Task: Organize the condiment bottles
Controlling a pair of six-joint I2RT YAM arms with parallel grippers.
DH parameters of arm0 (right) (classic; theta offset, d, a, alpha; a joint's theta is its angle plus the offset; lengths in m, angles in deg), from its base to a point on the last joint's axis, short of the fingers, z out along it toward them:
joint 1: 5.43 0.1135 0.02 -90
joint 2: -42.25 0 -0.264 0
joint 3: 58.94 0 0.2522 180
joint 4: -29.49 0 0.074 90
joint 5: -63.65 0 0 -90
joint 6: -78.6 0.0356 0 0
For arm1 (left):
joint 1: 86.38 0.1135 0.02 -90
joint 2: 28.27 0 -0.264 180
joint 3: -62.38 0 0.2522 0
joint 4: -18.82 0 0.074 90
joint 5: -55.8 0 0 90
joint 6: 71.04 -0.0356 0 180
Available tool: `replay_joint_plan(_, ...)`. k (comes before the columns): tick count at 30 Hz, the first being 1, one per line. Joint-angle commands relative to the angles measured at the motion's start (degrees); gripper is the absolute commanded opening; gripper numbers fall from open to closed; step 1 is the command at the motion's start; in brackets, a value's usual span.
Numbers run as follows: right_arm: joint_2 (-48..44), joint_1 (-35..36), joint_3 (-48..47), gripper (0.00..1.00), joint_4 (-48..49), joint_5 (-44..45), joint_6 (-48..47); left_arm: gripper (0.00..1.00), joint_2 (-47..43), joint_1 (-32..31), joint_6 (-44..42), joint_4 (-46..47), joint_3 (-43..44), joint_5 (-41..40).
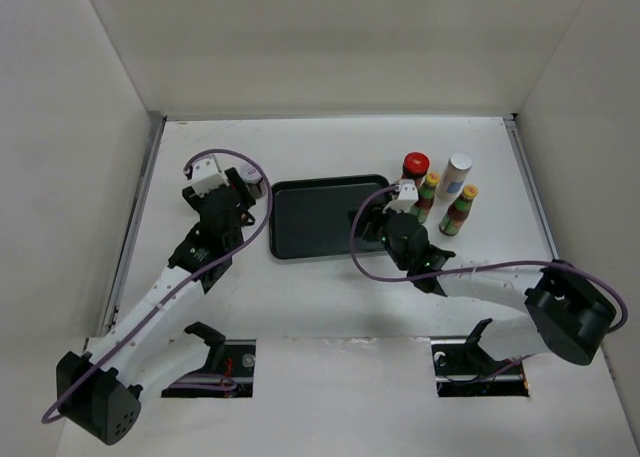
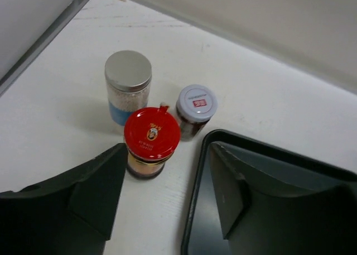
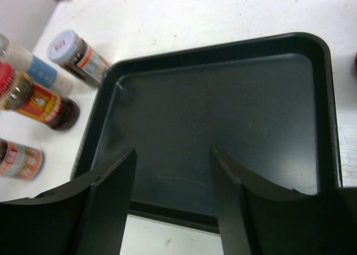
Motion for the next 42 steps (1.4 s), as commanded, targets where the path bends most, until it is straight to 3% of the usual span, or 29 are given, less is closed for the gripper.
replay_joint_plan(1,0.7,0.0,-2.3,0.66,3.4,-2.2,0.0,0.63,3.8,0.2,-1.7,-3.0,-0.5,-1.2)
replay_joint_plan(3,1.1,0.0,-2.5,0.69,3.4,-2.7,-0.1,0.73,7.1,0.5,-1.0,-2.6,-0.8,-1.4)
replay_joint_plan(8,1.2,0.0,-2.6,0.72,3.6,-3.6,-0.1,0.81,14.3,2.1,0.7,2.3,-1.7,-0.9)
replay_joint_plan(16,0.8,0.0,-2.1,0.74,4.0,-3.7,-0.2,0.83,19.2,5.4,0.6,8.0,-2.5,-0.6)
replay_joint_plan(22,0.9,0.0,-2.0,0.74,4.3,-4.1,0.5,0.82,23.8,10.0,0.3,13.1,-1.1,4.3)
replay_joint_plan(31,0.1,0.0,-1.9,0.75,4.3,-4.3,0.0,0.82,27.4,11.2,1.4,15.5,0.6,7.7)
replay_joint_plan(36,0.6,0.0,-2.0,0.75,4.3,-4.4,0.2,0.73,30.3,11.3,0.6,16.4,2.2,7.5)
replay_joint_plan(42,0.5,0.0,-1.9,0.75,4.5,-4.5,0.3,0.44,27.5,10.2,0.2,17.1,0.9,6.5)
